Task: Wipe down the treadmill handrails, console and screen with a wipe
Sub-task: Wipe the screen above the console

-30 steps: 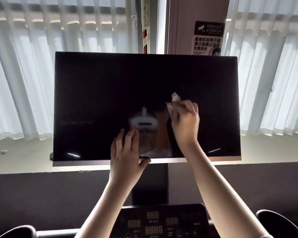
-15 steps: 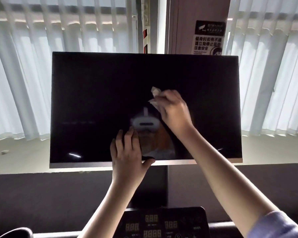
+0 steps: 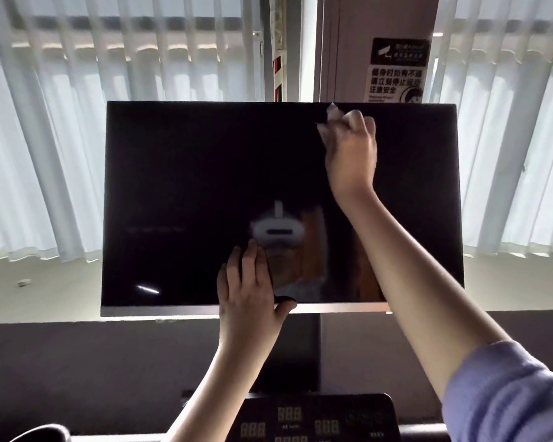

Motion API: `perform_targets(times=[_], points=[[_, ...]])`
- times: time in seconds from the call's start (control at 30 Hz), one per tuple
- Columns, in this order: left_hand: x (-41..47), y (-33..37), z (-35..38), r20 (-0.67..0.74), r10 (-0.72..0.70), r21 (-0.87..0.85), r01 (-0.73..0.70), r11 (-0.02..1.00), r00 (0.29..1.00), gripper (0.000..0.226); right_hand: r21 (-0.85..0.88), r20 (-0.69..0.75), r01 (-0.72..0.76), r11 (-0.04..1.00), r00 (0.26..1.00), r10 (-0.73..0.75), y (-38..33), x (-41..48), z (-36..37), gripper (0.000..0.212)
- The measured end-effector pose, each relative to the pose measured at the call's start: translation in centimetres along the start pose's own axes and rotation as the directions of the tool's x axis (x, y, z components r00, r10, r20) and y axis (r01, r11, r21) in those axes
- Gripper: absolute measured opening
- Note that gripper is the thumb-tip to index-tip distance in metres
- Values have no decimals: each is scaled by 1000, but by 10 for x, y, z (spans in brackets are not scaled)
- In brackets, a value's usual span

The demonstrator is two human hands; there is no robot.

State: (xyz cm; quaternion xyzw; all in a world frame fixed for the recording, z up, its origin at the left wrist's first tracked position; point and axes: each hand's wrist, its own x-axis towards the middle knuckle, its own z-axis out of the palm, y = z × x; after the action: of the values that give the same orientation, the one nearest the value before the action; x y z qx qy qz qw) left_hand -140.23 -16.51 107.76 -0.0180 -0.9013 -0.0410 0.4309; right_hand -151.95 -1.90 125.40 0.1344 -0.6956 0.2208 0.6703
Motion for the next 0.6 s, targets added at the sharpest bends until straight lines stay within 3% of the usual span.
perform_targets(times=[0.07, 0.2, 0.33, 0.5, 0.53, 0.6], points=[[0, 1, -1, 6, -5, 0, 5, 1000, 1000, 104, 42, 18, 25, 999, 999, -26, -14, 4, 10, 22], [-1, 1, -2, 4, 5, -1, -5, 1000, 1000, 103, 86, 185, 233, 969, 952, -246, -14, 18, 14, 25], [-1, 0, -1, 3, 10, 20, -10, 1000, 1000, 102, -18, 103, -39, 999, 994, 40, -1, 38, 15, 23], [-1, 0, -1, -6, 20, 28, -20, 999, 1000, 101, 92, 241, 174, 980, 951, -192, -5, 27, 8, 23], [-1, 0, -1, -3, 20, 28, -20, 999, 1000, 101, 72, 243, 170, 983, 953, -183, 2, 28, 3, 25], [-1, 0, -1, 1, 17, 30, -17, 999, 1000, 101, -5, 174, 22, 1000, 985, -21, 14, 33, -2, 32]])
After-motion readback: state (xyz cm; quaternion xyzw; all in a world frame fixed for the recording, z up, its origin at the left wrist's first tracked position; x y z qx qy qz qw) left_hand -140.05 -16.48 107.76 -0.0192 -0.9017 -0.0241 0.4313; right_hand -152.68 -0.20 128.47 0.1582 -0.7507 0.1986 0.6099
